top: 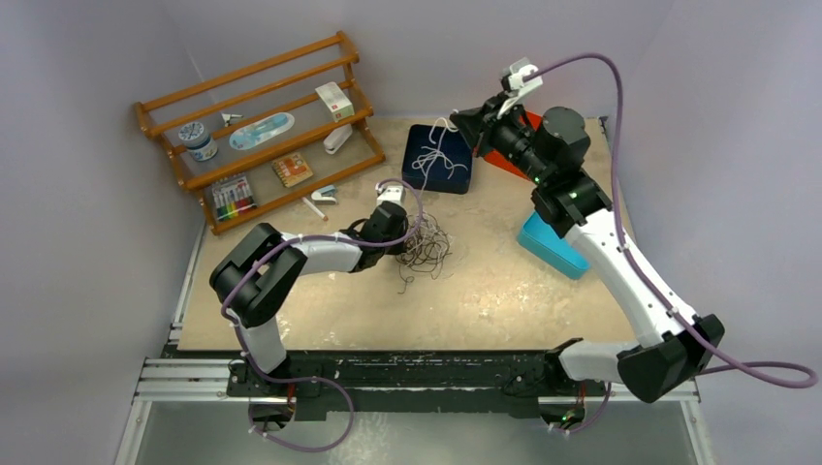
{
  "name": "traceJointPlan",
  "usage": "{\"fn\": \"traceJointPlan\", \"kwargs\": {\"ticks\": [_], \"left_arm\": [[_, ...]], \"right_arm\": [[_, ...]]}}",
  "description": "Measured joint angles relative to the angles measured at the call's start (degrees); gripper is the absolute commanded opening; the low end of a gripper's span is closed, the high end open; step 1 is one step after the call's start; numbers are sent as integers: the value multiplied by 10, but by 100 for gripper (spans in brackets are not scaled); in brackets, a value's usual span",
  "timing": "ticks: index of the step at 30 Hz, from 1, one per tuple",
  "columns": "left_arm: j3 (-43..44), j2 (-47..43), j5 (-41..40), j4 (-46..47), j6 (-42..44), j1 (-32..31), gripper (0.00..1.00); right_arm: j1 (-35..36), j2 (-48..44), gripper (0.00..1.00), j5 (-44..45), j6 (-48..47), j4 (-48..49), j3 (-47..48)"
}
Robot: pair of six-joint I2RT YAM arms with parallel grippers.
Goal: Untangle the cables
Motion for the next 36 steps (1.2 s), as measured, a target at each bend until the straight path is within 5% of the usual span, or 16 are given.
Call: {"fn": "traceJointPlan", "kwargs": {"ticks": [36], "left_arm": [[-17,-4,-14,21,2,-2,0]], "right_arm": [[0,-113,0,329,-201,75,127]]}}
